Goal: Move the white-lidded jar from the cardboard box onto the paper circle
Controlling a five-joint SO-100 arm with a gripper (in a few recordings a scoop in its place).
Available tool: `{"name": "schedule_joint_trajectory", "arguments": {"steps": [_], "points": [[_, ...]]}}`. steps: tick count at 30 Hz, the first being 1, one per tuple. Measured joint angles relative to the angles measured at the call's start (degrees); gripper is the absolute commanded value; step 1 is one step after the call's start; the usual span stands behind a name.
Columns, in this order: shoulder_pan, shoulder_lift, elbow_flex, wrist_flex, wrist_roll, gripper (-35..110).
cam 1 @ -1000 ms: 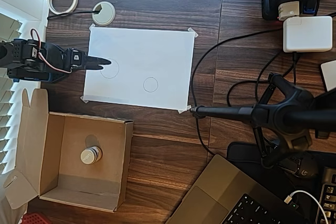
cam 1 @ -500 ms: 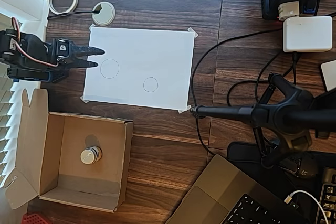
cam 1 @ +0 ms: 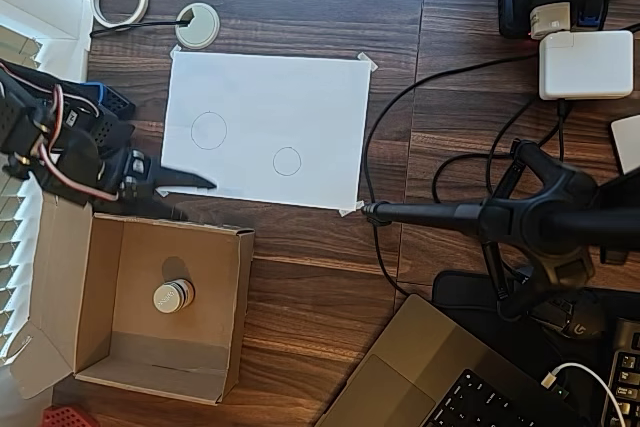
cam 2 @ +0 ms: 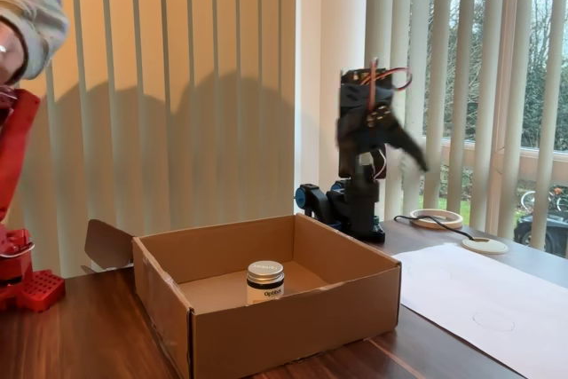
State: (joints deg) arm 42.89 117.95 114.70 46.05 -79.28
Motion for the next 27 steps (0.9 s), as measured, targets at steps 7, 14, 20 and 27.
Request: {"name": "schedule_joint_trajectory", "arguments": {"steps": [7,14,20,27], "points": [[14.24,-16.0,-6.24,-13.89,-15.56,44],[17.58,-34.19,-16.0,-16.79,-19.42,44],[17.75,-43.77,-20.65,-17.49,-20.92,48],[17.75,-44.91,-20.83,-16.0,-24.26,49]]}}
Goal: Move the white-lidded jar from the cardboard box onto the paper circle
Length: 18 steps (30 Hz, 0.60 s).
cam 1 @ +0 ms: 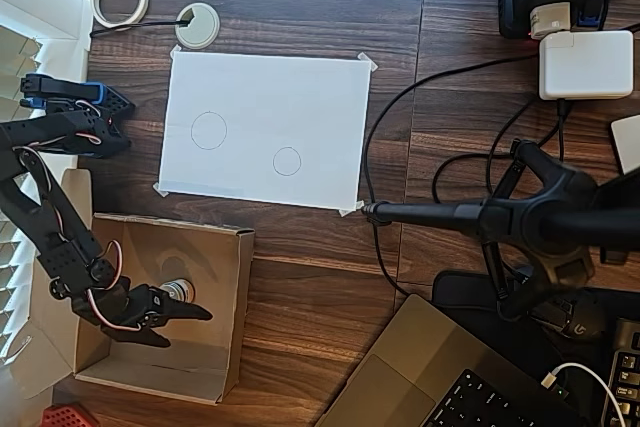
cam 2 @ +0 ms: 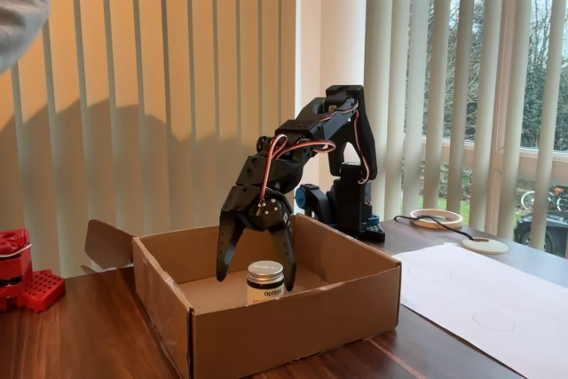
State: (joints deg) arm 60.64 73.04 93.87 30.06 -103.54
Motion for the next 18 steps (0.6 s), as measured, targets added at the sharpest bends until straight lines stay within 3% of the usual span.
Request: {"name": "schedule_joint_trajectory", "arguments": {"steps": [18], "points": [[1.49,-0.62,0.0,3.78,-4.22,49]]}}
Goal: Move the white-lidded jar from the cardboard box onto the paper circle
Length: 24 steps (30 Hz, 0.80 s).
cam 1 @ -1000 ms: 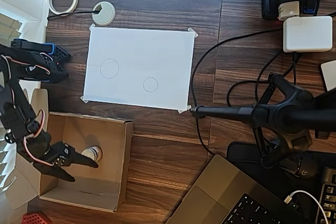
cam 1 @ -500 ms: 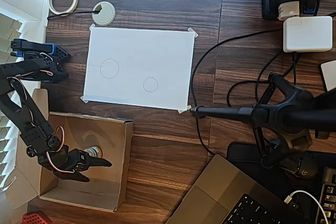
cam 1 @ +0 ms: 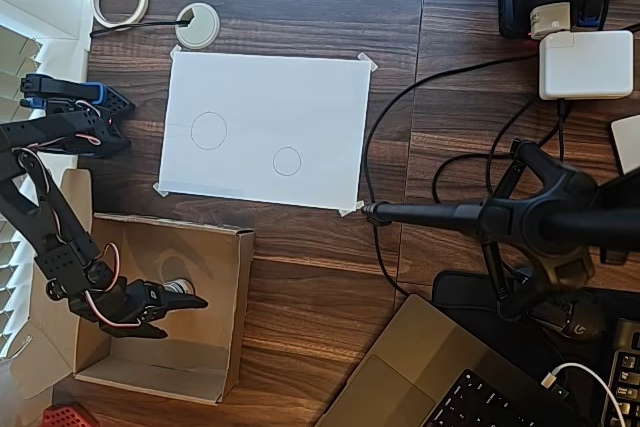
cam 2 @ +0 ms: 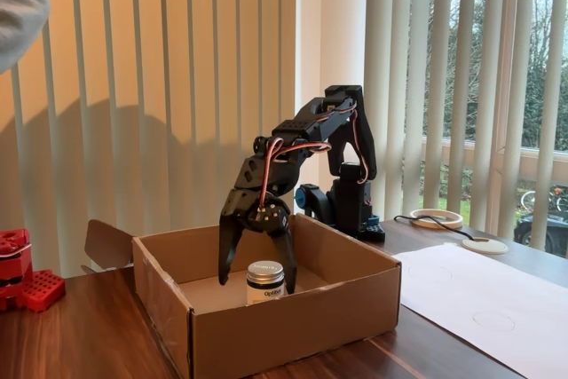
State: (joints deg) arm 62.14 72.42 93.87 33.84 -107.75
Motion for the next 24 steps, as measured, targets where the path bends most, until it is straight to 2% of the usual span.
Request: {"name": "schedule_joint_trajectory", "arguments": {"steps": [15,24], "points": [[-0.09,-2.02,2.72,2.81,-2.99,48],[-0.09,-2.02,3.96,3.08,-2.99,41]]}}
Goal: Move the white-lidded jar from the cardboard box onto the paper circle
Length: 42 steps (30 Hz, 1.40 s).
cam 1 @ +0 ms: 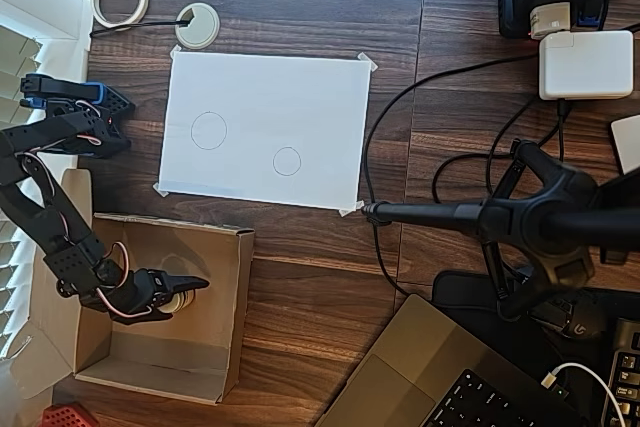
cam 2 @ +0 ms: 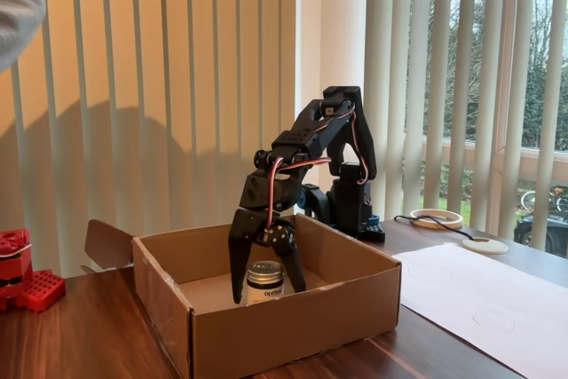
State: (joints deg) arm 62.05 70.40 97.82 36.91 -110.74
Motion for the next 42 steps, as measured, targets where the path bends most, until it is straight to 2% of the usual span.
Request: {"name": "schedule_joint_trajectory", "arguments": {"steps": [20,31,42], "points": [[-0.7,0.26,-0.18,-0.53,3.34,11],[-1.85,7.91,0.09,0.26,4.92,7],[-4.92,26.1,-4.57,13.1,5.54,7]]}}
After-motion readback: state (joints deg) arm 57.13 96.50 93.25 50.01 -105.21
